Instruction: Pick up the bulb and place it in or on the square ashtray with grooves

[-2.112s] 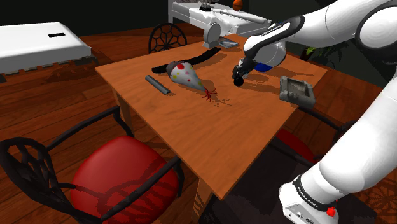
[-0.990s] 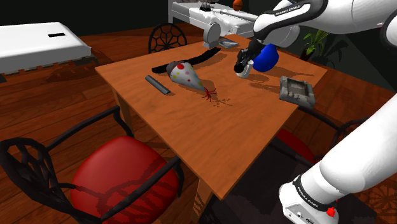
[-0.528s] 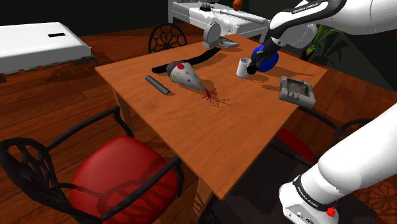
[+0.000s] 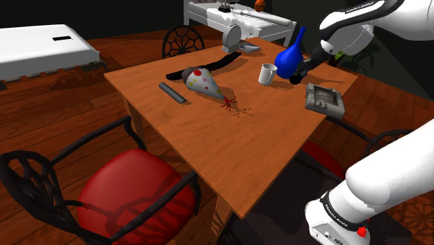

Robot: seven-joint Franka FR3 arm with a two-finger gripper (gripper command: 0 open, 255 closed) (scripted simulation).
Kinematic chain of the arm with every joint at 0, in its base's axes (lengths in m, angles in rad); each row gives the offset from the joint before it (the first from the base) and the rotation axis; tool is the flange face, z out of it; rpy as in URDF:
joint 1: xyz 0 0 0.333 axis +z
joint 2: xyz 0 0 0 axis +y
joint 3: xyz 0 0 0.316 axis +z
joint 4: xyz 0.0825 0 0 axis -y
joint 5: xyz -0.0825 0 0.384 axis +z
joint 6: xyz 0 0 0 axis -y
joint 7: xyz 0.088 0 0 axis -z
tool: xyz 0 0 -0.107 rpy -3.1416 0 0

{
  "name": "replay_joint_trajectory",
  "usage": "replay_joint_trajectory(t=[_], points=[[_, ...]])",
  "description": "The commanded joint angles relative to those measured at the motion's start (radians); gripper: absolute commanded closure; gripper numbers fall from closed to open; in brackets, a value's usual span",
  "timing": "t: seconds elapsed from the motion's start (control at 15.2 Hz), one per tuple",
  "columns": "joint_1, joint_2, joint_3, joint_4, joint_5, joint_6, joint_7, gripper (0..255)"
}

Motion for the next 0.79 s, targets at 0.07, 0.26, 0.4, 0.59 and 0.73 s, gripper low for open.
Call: replay_joint_trajectory(t=[0.07, 0.26, 0.4, 0.59, 0.73], points=[[-0.033, -0.008, -0.043, 0.005, 0.013, -0.035, -0.08, 255], [-0.066, -0.002, -0.087, 0.021, 0.029, -0.07, -0.159, 255], [-0.087, 0.007, -0.116, 0.037, 0.042, -0.095, -0.212, 255], [-0.121, 0.03, -0.16, 0.071, 0.063, -0.137, -0.291, 255], [-0.144, 0.052, -0.188, 0.1, 0.08, -0.168, -0.345, 255]])
